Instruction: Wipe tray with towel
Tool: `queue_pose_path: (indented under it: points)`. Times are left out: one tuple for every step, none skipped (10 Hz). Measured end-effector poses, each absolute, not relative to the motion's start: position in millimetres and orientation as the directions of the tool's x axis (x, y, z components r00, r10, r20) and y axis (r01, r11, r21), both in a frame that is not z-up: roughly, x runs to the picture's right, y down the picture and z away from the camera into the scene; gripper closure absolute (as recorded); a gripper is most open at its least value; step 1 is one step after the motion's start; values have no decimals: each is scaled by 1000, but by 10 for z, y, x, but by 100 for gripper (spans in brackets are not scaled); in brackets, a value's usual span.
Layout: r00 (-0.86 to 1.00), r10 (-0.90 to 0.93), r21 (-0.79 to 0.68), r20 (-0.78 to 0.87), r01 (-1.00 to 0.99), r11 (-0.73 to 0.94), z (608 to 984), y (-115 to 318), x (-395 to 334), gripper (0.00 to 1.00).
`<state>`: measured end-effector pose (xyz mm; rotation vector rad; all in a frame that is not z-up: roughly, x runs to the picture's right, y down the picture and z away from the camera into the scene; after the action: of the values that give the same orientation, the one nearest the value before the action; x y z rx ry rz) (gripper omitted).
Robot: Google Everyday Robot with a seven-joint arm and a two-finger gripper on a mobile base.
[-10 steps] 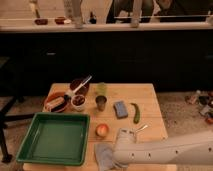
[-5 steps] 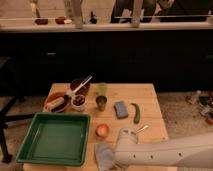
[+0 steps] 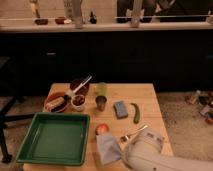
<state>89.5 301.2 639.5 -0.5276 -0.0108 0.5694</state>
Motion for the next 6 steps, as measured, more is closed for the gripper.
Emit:
queue_pose_path:
  points:
    - [851,512,-483,-115,-499,720,6333,2931,899,100]
    - [857,505,-492,-101,-484,723,6308,2891,881,100]
    - [872,484,-508,-73,-450,734,6321,2861,822,100]
    - [885,462,-522,-47,-417,745,6360,2864,709,100]
    - [899,438,-532,-20,-380,757,6377,2857,568,100]
    - [912,410,-538,8,-342,771,6360,2822,386,100]
